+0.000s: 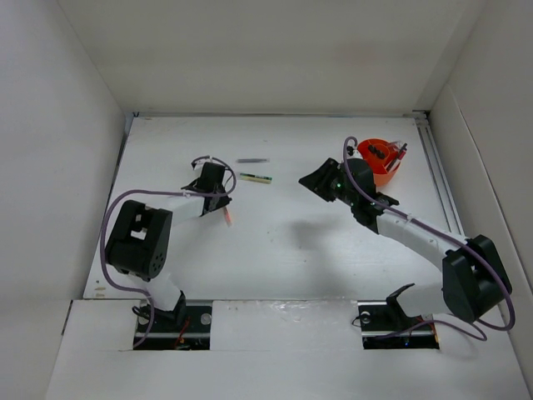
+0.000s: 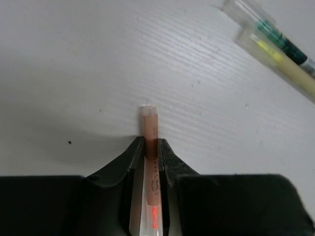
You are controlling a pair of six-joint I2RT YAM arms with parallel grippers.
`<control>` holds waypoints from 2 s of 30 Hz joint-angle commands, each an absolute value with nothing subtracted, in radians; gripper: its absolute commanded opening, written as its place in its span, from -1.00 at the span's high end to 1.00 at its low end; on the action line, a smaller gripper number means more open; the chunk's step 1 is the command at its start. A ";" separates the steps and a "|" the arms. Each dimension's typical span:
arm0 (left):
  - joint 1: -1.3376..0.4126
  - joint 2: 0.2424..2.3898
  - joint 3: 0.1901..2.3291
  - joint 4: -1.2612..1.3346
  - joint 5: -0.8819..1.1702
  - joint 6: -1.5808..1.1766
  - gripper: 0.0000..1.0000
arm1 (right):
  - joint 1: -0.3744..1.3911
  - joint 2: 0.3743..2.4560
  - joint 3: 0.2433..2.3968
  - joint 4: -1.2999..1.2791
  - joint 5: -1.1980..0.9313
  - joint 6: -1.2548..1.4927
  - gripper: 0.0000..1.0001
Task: Sort the stationery into containers
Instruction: Pick up the pen from the center of the board.
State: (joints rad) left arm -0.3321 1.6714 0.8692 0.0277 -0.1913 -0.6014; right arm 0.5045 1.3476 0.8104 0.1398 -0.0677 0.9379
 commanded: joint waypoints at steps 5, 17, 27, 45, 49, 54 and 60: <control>-0.337 1.560 0.741 0.089 -0.034 -0.560 1.00 | 0.518 1.410 0.873 0.186 -0.095 0.905 0.01; -0.337 1.410 0.589 0.281 0.116 -0.519 1.00 | 0.595 1.543 0.963 0.186 -0.270 0.810 -0.19; -0.337 1.306 0.517 0.382 0.254 -0.488 1.00 | 0.624 1.637 1.003 0.186 -0.330 0.792 -0.22; -0.337 1.266 0.381 0.919 0.728 -0.558 1.00 | 0.723 1.643 1.042 0.227 -0.450 0.696 -0.12; -0.337 1.278 0.368 0.957 0.776 -0.568 1.00 | 0.698 1.620 1.008 0.253 -0.422 0.719 -0.15; -0.337 1.324 0.356 0.992 0.825 -0.568 1.00 | 0.661 1.585 0.969 0.319 -0.481 0.742 -0.12; -0.337 1.355 0.347 1.040 0.864 -0.600 1.00 | 0.641 1.563 0.945 0.365 -0.528 0.761 0.10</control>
